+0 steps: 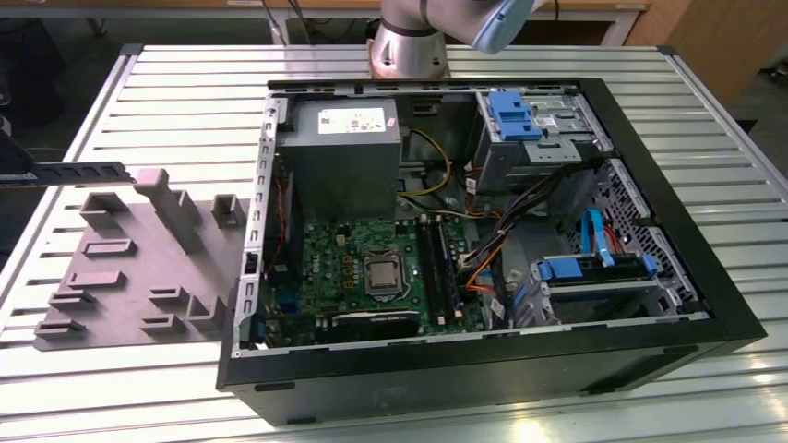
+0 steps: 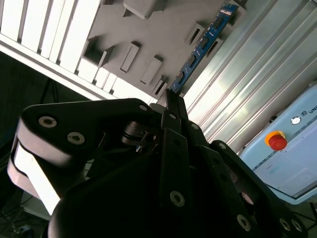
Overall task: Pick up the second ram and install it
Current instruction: 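Pick up the second ram and move it above second insertion slot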
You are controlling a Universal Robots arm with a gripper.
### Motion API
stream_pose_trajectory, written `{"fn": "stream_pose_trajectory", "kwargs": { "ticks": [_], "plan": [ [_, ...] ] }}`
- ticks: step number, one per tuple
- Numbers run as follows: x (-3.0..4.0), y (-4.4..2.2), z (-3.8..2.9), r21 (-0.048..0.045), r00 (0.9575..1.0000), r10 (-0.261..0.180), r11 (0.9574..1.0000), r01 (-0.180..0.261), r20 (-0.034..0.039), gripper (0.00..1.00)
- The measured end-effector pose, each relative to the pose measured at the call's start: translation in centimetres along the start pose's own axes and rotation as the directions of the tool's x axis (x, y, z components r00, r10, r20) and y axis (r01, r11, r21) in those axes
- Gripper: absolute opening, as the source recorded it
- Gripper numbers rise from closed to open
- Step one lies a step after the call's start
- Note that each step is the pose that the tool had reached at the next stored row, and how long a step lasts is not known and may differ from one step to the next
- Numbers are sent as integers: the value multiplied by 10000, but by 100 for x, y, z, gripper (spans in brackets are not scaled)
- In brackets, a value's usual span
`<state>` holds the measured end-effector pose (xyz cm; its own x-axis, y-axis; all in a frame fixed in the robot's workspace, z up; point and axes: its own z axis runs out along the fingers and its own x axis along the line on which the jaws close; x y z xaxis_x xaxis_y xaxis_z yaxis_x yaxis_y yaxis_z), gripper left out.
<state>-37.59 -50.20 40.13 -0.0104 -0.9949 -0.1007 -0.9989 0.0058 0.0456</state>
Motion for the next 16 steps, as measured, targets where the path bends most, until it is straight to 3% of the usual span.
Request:
{"fn": "stream_pose_trajectory", "kwargs": {
  "ticks": [16],
  "plan": [
    [-1, -120, -5, 0, 10000, 0, 10000, 0, 0, 11]
  ]
}}
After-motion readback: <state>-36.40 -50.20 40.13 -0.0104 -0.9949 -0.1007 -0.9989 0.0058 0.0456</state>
